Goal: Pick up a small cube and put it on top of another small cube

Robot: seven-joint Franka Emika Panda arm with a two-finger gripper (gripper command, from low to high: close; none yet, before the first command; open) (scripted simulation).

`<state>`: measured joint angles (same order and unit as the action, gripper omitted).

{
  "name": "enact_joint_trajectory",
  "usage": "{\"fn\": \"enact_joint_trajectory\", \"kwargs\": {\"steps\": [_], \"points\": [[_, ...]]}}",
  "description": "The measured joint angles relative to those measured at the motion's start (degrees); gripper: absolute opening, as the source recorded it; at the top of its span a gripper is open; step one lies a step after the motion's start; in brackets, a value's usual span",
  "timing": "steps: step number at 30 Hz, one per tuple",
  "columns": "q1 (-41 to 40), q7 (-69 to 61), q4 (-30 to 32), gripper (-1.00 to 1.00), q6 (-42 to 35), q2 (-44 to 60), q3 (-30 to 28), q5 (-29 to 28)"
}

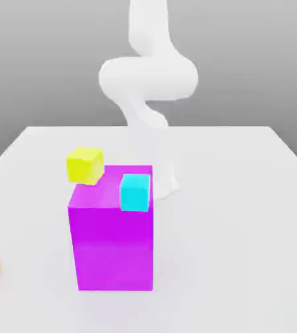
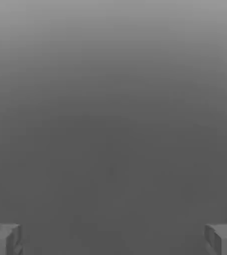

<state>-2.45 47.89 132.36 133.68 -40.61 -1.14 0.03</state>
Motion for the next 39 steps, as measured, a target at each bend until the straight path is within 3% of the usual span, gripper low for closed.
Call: {"fn": "enact_joint_trajectory", "kwargs": {"steps": [11, 20, 26, 31, 32, 39], "points": [[-9.2, 9.0, 2.6, 0.00, 8.5, 23.1, -7.3, 0.4], [-17.9, 13.3, 4.6, 0.00, 15.3, 41.9, -13.5, 4.7], [-23.1, 14.7, 5.9, 0.00, 19.6, 54.8, -15.3, 9.7], [-27.5, 11.5, 4.3, 0.00, 26.6, 65.3, -11.2, 15.2], [-28.2, 11.0, 4.0, -1.00, 27.7, 66.7, -10.4, 15.9], [-28.3, 11.0, 4.0, -1.00, 27.8, 66.7, -10.4, 15.9]]}}
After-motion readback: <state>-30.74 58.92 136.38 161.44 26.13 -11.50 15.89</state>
